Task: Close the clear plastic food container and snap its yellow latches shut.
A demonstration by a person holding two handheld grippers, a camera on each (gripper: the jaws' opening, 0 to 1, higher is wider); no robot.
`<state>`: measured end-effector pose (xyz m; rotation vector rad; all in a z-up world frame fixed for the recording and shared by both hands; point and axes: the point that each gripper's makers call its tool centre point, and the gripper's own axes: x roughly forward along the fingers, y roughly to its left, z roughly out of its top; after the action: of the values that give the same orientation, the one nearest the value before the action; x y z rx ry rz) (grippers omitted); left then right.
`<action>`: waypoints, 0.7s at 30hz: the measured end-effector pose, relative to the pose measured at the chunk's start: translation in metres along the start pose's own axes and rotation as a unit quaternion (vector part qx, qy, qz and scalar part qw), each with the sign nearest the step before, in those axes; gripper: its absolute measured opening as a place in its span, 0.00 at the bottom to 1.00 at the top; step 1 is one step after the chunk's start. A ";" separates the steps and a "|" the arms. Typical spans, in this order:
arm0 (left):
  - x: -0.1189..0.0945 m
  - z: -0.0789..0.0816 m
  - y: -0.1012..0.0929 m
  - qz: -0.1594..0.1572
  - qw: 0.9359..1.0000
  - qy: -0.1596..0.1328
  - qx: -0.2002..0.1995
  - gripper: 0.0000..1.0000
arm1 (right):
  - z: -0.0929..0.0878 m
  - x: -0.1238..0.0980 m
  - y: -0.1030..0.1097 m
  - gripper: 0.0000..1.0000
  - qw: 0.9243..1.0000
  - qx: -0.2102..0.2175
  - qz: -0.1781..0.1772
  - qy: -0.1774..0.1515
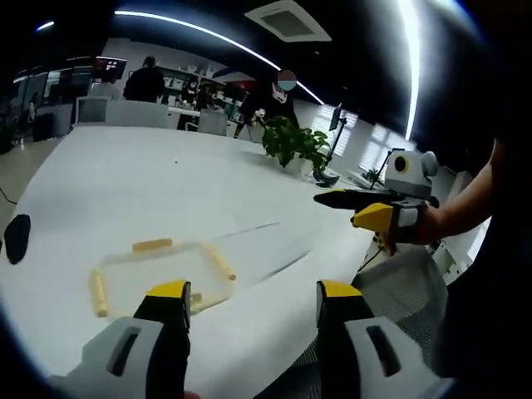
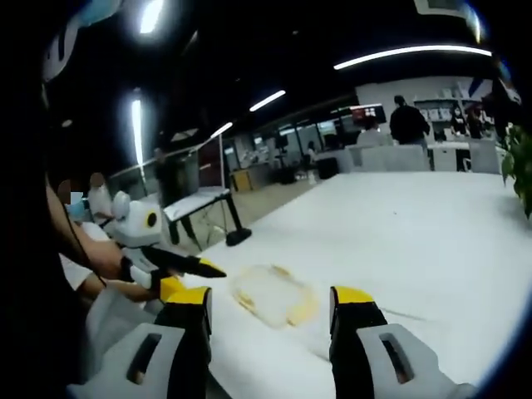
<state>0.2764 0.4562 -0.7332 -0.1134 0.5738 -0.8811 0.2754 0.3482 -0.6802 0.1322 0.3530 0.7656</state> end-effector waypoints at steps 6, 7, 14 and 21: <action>0.000 0.007 0.005 -0.003 1.000 -0.007 -0.003 0.58 | 0.004 0.009 -0.001 0.56 1.000 -0.007 0.008 0.003; 0.000 0.009 0.006 -0.004 1.000 -0.008 -0.005 0.58 | 0.005 0.010 -0.002 0.56 1.000 -0.007 0.008 0.004; -0.001 0.013 0.017 -0.004 1.000 -0.005 0.002 0.57 | 0.008 0.020 -0.006 0.53 1.000 -0.021 0.017 0.015; -0.005 0.013 0.028 -0.007 1.000 0.006 0.004 0.57 | 0.011 0.033 -0.004 0.53 0.999 -0.035 0.034 0.022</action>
<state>0.3003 0.4765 -0.7296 -0.1054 0.5810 -0.8976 0.3041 0.3681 -0.6801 0.0629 0.3645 0.8480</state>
